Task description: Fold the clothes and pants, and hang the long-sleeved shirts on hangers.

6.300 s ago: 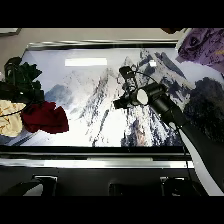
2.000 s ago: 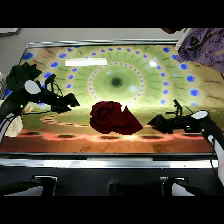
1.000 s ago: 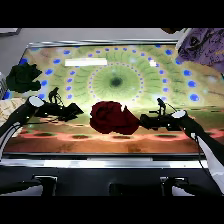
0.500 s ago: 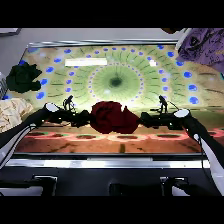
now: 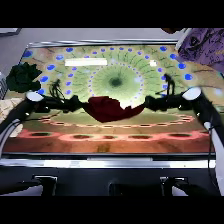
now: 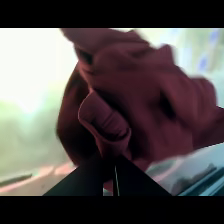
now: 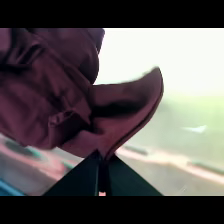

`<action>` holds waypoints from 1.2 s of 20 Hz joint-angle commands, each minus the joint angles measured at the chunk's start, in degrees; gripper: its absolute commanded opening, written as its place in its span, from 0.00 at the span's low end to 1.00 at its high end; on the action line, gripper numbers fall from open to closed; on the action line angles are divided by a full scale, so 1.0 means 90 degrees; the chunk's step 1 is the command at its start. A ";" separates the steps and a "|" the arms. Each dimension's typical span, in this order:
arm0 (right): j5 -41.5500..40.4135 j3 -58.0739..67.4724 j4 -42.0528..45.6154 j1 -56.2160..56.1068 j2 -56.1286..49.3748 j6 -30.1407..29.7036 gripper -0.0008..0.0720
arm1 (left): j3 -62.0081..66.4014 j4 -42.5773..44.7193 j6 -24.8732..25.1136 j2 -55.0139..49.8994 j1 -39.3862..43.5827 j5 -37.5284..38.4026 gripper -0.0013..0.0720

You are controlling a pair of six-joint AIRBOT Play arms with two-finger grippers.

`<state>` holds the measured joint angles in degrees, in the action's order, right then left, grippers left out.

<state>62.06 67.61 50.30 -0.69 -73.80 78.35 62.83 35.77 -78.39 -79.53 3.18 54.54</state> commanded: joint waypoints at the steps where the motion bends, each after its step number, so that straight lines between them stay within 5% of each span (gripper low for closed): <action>1: 0.0678 0.2373 0.1299 -0.0005 0.0350 0.0658 0.05 | 0.0933 0.0102 -0.0148 0.1270 -0.0629 0.0172 0.04; 6: 0.1066 0.4949 0.2103 -0.0005 0.1382 0.0753 0.05 | 0.2472 0.0607 -0.0663 0.2958 -0.1256 0.0175 0.04; 12: 0.1020 0.5411 0.3354 -0.0005 0.3133 0.0969 0.05 | 0.2990 0.4029 -0.3021 0.4796 -0.1389 0.0296 0.04; 15: 0.0699 0.5408 0.3570 -0.0005 0.3339 0.1073 0.05 | 0.2987 0.4877 -0.3592 0.5136 -0.1389 0.0398 0.04; 19: 0.0804 0.5406 0.3631 -0.0005 0.2346 0.1474 0.05 | 0.2956 0.4792 -0.3604 0.4476 -0.1375 0.0954 0.04; 24: 0.0937 0.5406 0.3130 -0.0024 -0.0580 0.1919 0.05 | 0.2924 0.4571 -0.3407 0.2169 -0.1375 0.1846 0.05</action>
<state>70.17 116.14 81.54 -0.84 -66.11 93.17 89.30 76.97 -109.93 -49.78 -9.17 66.85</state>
